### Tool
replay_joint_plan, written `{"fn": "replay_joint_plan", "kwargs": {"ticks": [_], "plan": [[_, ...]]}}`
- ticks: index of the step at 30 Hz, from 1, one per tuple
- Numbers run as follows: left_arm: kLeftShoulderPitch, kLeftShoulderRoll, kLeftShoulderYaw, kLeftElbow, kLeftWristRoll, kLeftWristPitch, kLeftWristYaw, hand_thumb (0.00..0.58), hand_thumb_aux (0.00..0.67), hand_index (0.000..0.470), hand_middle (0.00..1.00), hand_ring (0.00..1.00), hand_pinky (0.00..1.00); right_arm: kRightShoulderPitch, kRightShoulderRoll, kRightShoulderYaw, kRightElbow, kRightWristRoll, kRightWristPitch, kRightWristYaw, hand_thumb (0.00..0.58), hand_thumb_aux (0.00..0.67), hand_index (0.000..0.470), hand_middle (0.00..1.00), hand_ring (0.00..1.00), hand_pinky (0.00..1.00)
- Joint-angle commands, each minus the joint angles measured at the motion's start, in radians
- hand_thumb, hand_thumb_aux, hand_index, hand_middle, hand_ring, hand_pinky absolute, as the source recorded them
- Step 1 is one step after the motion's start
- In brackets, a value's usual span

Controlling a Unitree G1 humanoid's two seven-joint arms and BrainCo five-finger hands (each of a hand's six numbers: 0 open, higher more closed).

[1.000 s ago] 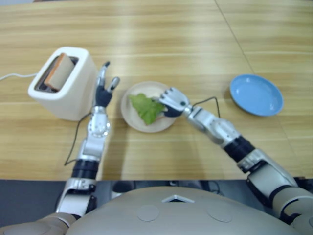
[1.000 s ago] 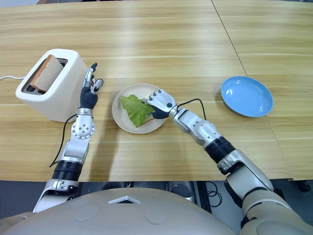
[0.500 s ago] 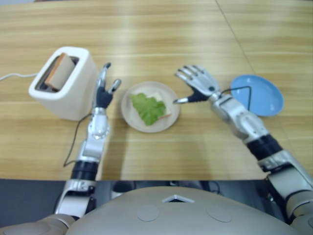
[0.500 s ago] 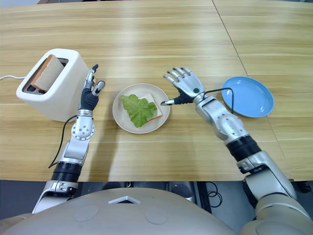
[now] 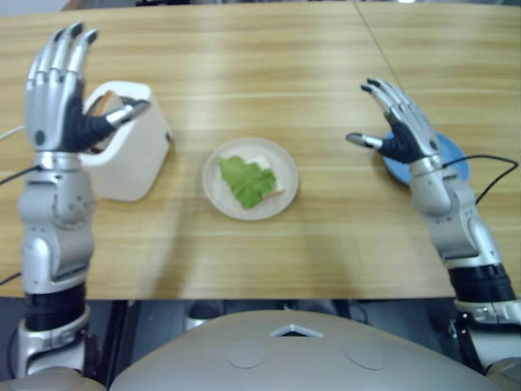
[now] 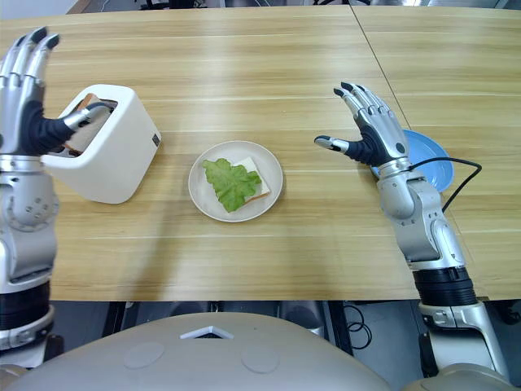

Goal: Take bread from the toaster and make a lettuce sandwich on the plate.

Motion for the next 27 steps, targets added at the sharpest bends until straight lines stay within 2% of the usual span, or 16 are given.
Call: {"fn": "replay_joint_plan", "kwargs": {"ticks": [1, 7, 14, 15, 17, 18, 23, 27], "plan": [[0.03, 0.053, -0.013, 0.144, 0.081, 0.09, -0.047, 0.0, 0.0, 0.0, 0.0, 0.0, 0.0, 0.011, 0.013, -0.018, 0.024, 0.026, -0.017, 0.014, 0.0, 0.0, 0.0, 0.0, 0.0, 0.0], [0.015, 0.038, -0.073, 0.308, 0.034, 0.134, -0.071, 0.0, 0.0, 0.0, 0.0, 0.0, 0.0, 0.01, 0.018, -0.026, 0.037, 0.025, -0.026, 0.014, 0.0, 0.0, 0.0, 0.0, 0.0, 0.0], [0.01, 0.042, -0.112, 0.386, 0.001, 0.169, -0.07, 0.0, 0.0, 0.0, 0.0, 0.0, 0.0, 0.004, 0.014, -0.033, 0.058, 0.019, -0.034, 0.015, 0.0, 0.0, 0.0, 0.0, 0.0, 0.0], [0.009, 0.046, -0.113, 0.391, 0.0, 0.174, -0.07, 0.496, 0.415, 0.285, 0.0, 0.0, 0.0, 0.006, 0.014, -0.034, 0.057, 0.017, -0.033, 0.015, 0.0, 0.0, 0.0, 0.0, 0.0, 0.0], [0.007, 0.043, -0.099, 0.392, -0.023, 0.179, -0.064, 0.496, 0.415, 0.285, 0.0, 0.0, 0.0, 0.008, 0.014, -0.036, 0.054, 0.013, -0.033, 0.015, 0.0, 0.0, 0.0, 0.0, 0.0, 0.0], [0.006, 0.041, -0.095, 0.391, -0.031, 0.182, -0.06, 0.58, 0.67, 0.46, 0.0, 0.0, 0.0, 0.009, 0.014, -0.037, 0.054, 0.011, -0.033, 0.015, 0.0, 0.0, 0.0, 0.0, 0.0, 0.0], [-0.001, 0.031, -0.048, 0.311, -0.083, 0.154, 0.021, 0.58, 0.67, 0.46, 0.0, 0.0, 0.0, 0.01, 0.012, -0.037, 0.055, -0.003, -0.031, 0.011, 0.0, 0.0, 0.0, 0.0, 0.0, 0.0], [0.001, 0.018, -0.009, 0.17, -0.09, 0.081, 0.139, 0.58, 0.67, 0.46, 0.0, 0.0, 0.0, 0.012, 0.015, -0.04, 0.063, -0.005, -0.034, 0.011, 0.0, 0.0, 0.0, 0.0, 0.0, 0.0]]}}
